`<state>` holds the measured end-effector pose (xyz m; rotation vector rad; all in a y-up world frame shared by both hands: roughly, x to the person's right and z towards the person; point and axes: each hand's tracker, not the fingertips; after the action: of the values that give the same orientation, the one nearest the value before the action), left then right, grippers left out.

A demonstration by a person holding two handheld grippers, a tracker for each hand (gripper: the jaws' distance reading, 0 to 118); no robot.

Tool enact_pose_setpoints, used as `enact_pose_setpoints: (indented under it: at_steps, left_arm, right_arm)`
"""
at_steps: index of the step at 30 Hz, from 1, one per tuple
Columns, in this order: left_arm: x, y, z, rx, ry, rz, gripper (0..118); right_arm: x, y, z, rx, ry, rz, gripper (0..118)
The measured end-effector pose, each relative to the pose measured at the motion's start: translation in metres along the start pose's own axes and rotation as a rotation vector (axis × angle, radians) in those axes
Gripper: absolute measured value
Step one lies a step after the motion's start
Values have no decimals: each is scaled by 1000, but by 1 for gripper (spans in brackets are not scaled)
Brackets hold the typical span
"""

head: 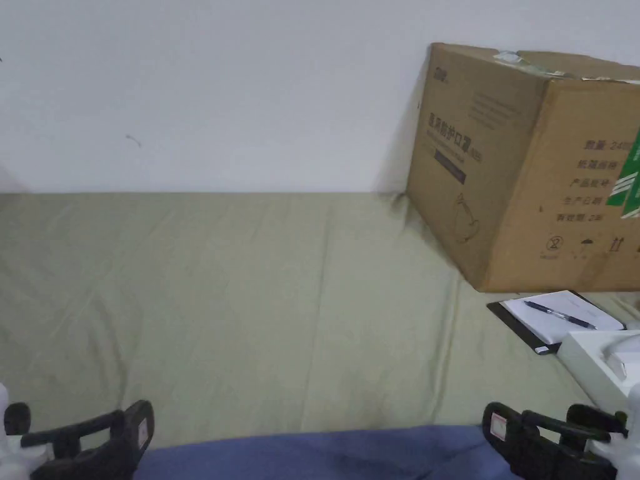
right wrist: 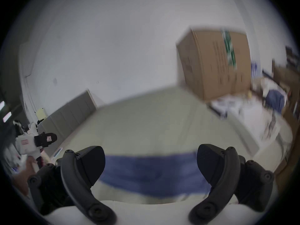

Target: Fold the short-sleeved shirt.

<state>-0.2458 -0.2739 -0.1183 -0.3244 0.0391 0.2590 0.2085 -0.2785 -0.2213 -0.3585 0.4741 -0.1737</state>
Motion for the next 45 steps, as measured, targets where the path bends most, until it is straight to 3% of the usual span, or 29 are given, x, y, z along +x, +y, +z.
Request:
enact_pose_setpoints:
  at_steps: [2, 4, 5, 6, 7, 8, 9, 11, 17, 18, 21, 24, 25, 26, 28, 29, 30, 33, 37, 39, 41, 43, 45]
  left_arm:
    - [5, -3, 9, 130, 7, -14, 116]
    - [18, -13, 20, 280, 54, -82, 115]
    - [32, -15, 26, 298, 74, -109, 111]
    - [37, -18, 28, 316, 82, -130, 92]
    - [42, -23, 30, 342, 110, -160, 51]
    - [49, -27, 28, 341, 191, -214, 0]
    - [54, -27, 28, 359, 238, -231, 0]
    - [51, -26, 32, 329, 174, -202, 0]
    - [48, -16, 30, 305, 207, -151, 0]
    - [39, -6, 28, 271, 200, -109, 0]
    - [-19, 28, 14, 104, 22, 184, 0]
    - [-89, 43, -23, -211, -54, 338, 0]
    - [-108, 39, -40, -310, -95, 355, 3]
    - [-125, 31, -52, -394, -132, 351, 17]
    - [-159, 5, -75, -551, -176, 386, 88]
    - [-164, -10, -83, -578, -148, 410, 110]
    - [-175, -25, -91, -596, -148, 441, 118]
    - [-205, -58, -110, -615, -184, 546, 118]
    - [-231, -96, -139, -680, -224, 769, 118]
    - [-233, -109, -151, -731, -356, 861, 118]
    - [-245, -108, -167, -694, -418, 819, 118]
    - [-239, -111, -177, -708, -474, 884, 118]
    - [-224, -114, -183, -712, -480, 861, 118]
  right_arm:
    - [-31, 2, 9, 164, -64, 77, 108]
    - [-57, -2, 10, 273, -63, 122, 102]
    - [-67, -6, 8, 300, -90, 153, 84]
    - [-75, -10, 5, 312, -154, 189, 39]
    - [-83, -14, 1, 329, -226, 225, 6]
    - [-84, -16, -1, 350, -234, 210, 0]
    - [-84, -17, -2, 348, -195, 183, 0]
    - [-85, -16, -6, 321, -189, 123, 0]
    - [-80, -11, 4, 330, -206, 168, 0]
    - [-81, -7, 6, 318, -197, 175, 0]
    - [-77, 2, 16, 266, -127, 150, 0]
    - [-77, 14, 22, 228, -73, 156, 0]
    - [-78, 17, 23, 222, -75, 164, 0]
    - [-80, 19, 22, 214, -73, 170, 0]
    - [-82, 20, 15, 177, -43, 167, 0]
    - [-83, 18, 11, 167, -36, 168, 0]
    - [-85, 16, 5, 157, -34, 178, 0]
    - [-90, 6, -17, 69, -48, 206, 0]
    - [-91, -1, -34, -5, -37, 152, 0]
    - [-92, -3, -40, -26, -49, 140, 0]
    - [-91, -4, -45, -51, -49, 123, 0]
    - [-91, -5, -50, -63, -54, 119, 0]
    - [-92, -7, -55, -75, -57, 122, 0]
